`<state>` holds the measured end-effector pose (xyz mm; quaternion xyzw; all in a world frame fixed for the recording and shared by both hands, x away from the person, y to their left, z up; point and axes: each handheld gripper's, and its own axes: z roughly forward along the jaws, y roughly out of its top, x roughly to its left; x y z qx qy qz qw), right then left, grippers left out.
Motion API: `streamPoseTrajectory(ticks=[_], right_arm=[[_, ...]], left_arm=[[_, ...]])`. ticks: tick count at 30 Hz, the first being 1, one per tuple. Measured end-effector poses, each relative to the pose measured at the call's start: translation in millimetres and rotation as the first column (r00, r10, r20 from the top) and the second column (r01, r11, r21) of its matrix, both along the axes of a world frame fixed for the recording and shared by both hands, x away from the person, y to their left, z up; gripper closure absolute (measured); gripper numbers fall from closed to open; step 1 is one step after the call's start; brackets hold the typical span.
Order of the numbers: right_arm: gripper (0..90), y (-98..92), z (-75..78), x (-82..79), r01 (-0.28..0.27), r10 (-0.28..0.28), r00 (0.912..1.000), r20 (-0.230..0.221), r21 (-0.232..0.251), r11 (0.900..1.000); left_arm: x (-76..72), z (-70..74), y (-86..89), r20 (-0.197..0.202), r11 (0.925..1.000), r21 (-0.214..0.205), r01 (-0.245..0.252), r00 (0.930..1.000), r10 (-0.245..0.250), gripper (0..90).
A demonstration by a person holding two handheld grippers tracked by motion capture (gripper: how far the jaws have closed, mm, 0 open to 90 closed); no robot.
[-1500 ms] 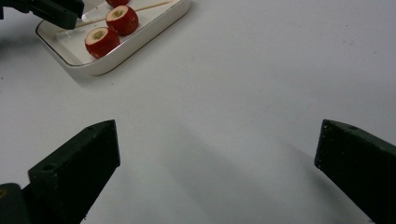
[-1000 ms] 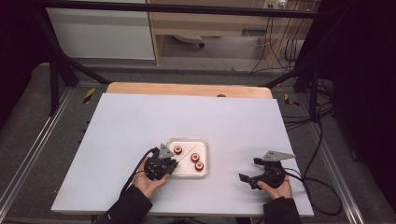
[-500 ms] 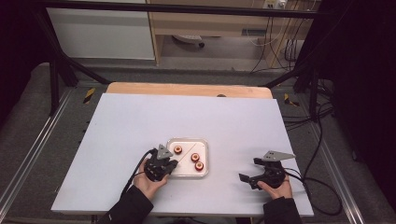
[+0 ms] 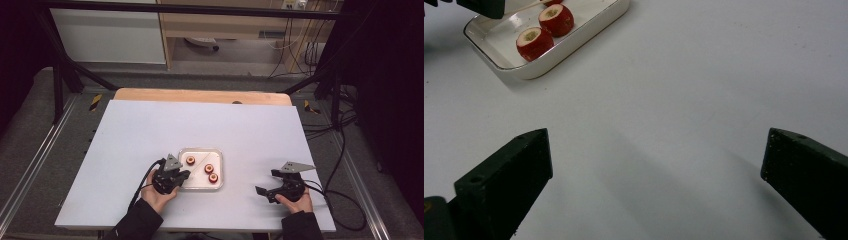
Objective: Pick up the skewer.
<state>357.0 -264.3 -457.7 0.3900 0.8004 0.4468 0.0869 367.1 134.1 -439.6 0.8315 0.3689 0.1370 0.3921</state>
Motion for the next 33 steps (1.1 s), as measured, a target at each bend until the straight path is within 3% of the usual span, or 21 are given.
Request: streamPoseTrajectory(ticks=[9,15,22,25,27,28,29,30,31,33], right_arm=[[0.5,3.2,2.1,-0.3,-0.001,0.001,0.9999,0.016,-0.019,0.9998],[0.5,9.0,6.8,-1.5,-0.003,0.004,0.9992,0.04,-0.033,0.9994],[0.8,25.2,16.5,-3.1,-0.024,0.032,0.9963,0.079,-0.1,0.9947],[1.3,29.6,20.5,-4.4,-0.034,0.043,0.9952,0.087,-0.106,0.9938],[2.2,37.3,26.1,-6.4,-0.042,0.06,0.9916,0.114,-0.157,0.9867],[2.2,37.3,26.1,-6.4,-0.042,0.06,0.9916,0.114,-0.157,0.9867],[2.5,43.1,28.9,-7.1,-0.055,0.081,0.989,0.124,-0.202,0.9779],[2.5,43.1,28.9,-7.1,-0.055,0.081,0.989,0.124,-0.202,0.9779],[2.9,49.6,32.0,-8.0,-0.064,0.099,0.9856,0.137,-0.242,0.9683],[3.8,55.7,35.8,-9.2,-0.076,0.121,0.9807,0.153,-0.269,0.9602]], left_arm=[[-3.4,13.5,5.0,0.014,0.9985,-0.032,0.043,0.999,-0.043,88.5],[-5.8,18.6,3.8,0.019,0.9967,-0.025,0.077,0.9969,-0.076,88.5],[-6.2,25.2,1.0,0.024,0.9934,-0.013,0.114,0.9932,-0.114,88.5],[-6.3,29.4,0.4,0.021,0.9911,-0.011,0.132,0.991,-0.132,88.5],[-6.5,31.6,-0.4,0.014,0.9881,-0.009,0.154,0.9881,-0.153,88.5],[-6.7,32.4,-0.9,0.009,0.9863,-0.011,0.165,0.9863,-0.165,88.5],[-6.9,33.2,-1.7,0.008,0.9855,-0.006,0.169,0.9855,-0.169,88.5],[-6.9,34.1,-2.7,0.006,0.9845,0.001,0.175,0.9845,-0.175,88.5],[-6.7,35.0,-3.8,0.005,0.9834,0.006,0.182,0.9834,-0.182,88.5],[-6.0,37.7,-8.5,0.0,0.9792,0.033,0.2,0.9797,-0.201,88.5]])
